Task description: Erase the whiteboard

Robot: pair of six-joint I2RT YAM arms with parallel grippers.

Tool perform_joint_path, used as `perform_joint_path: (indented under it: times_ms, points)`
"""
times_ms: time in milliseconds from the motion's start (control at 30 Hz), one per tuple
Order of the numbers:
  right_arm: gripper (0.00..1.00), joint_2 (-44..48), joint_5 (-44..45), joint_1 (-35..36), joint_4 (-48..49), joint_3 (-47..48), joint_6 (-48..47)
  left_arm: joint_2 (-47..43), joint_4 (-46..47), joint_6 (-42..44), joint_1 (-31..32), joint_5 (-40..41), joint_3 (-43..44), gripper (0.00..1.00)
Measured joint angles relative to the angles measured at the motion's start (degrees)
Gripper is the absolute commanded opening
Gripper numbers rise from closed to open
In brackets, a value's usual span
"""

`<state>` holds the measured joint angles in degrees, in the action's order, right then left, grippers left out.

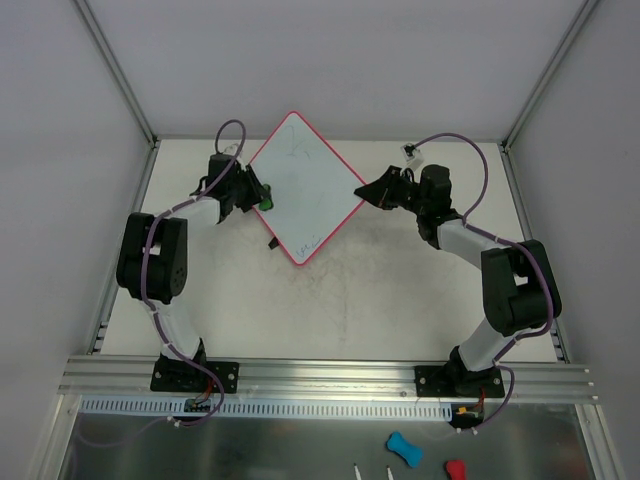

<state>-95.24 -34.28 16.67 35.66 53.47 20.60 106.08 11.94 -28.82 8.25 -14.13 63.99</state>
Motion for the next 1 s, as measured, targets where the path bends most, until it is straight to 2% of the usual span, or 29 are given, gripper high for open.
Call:
perform_joint_path:
  times_ms: [267,433,567,800,1000]
  points:
    - [0.0,0.0,0.2,-0.2,-0.6,0.0,-0.1,-4.0,-0.5,9.3,13.6,4.7,3.6,0.0]
    - [0.0,0.0,0.3,-0.2,-0.8,0.0,-0.2,-7.3,1.0,14.5,21.4,4.0,1.2,0.0]
    - [0.0,0.0,0.3,-0.2,-0.8,0.0,-0.3,-8.8,1.4,17.2,24.8,3.6,-0.4,0.0]
    - [0.0,0.0,1.0,-0.4,-1.4,0.0,-0.4,-6.5,-1.6,15.9,22.8,0.9,3.1,0.0]
    - [0.0,0.0,0.9,-0.4,-1.5,0.0,-0.3,-0.9,-3.8,11.0,15.8,-2.4,11.4,0.0]
